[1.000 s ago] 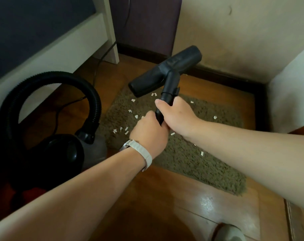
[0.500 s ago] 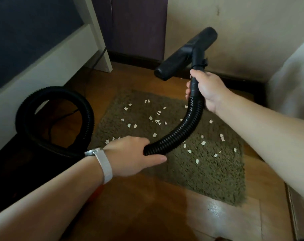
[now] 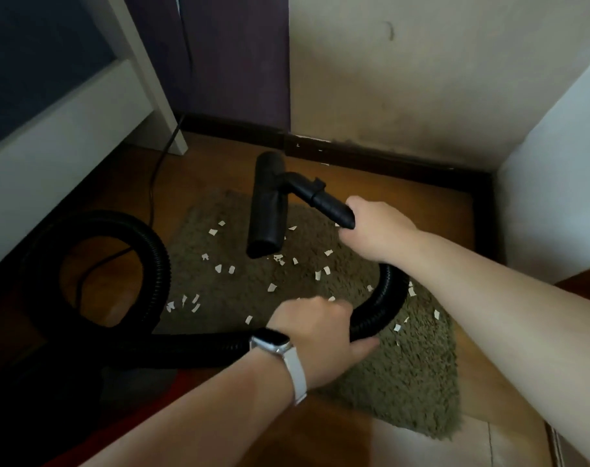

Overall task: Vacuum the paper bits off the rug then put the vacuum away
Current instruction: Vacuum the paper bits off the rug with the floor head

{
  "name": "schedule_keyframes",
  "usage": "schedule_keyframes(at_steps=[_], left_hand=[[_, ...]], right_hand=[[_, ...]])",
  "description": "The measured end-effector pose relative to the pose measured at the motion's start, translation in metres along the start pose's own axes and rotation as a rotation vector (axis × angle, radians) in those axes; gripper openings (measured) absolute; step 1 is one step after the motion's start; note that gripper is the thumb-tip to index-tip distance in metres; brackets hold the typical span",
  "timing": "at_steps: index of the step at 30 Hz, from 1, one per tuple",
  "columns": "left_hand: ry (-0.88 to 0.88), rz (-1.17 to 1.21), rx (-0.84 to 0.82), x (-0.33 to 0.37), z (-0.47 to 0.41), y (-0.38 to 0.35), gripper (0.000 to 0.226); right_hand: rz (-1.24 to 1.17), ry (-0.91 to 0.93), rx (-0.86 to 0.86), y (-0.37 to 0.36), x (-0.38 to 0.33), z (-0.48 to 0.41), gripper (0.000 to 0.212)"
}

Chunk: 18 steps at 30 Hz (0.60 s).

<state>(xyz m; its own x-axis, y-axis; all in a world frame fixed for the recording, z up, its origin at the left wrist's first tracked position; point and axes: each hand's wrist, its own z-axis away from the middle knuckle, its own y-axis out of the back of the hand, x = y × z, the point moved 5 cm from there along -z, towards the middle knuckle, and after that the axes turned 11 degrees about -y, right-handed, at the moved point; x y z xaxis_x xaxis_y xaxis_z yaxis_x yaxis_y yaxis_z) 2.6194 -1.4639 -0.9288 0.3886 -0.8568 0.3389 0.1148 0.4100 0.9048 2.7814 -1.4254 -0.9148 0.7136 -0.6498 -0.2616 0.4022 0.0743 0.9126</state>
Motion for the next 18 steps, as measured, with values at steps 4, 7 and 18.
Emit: schedule_keyframes(at_steps=[4, 7, 18], left_hand=[[0.071, 0.057, -0.173, -0.038, 0.000, -0.025, 0.049], [0.133, 0.003, -0.327, -0.077, 0.014, -0.025, 0.048], [-0.038, -0.128, -0.388, -0.142, 0.047, -0.008, 0.032]], right_hand=[[-0.180, -0.004, -0.058, -0.023, 0.022, -0.027, 0.016], [-0.197, 0.046, -0.064, -0.028, 0.025, -0.046, 0.018], [-0.056, 0.189, -0.129, -0.039, -0.016, -0.046, 0.032]])
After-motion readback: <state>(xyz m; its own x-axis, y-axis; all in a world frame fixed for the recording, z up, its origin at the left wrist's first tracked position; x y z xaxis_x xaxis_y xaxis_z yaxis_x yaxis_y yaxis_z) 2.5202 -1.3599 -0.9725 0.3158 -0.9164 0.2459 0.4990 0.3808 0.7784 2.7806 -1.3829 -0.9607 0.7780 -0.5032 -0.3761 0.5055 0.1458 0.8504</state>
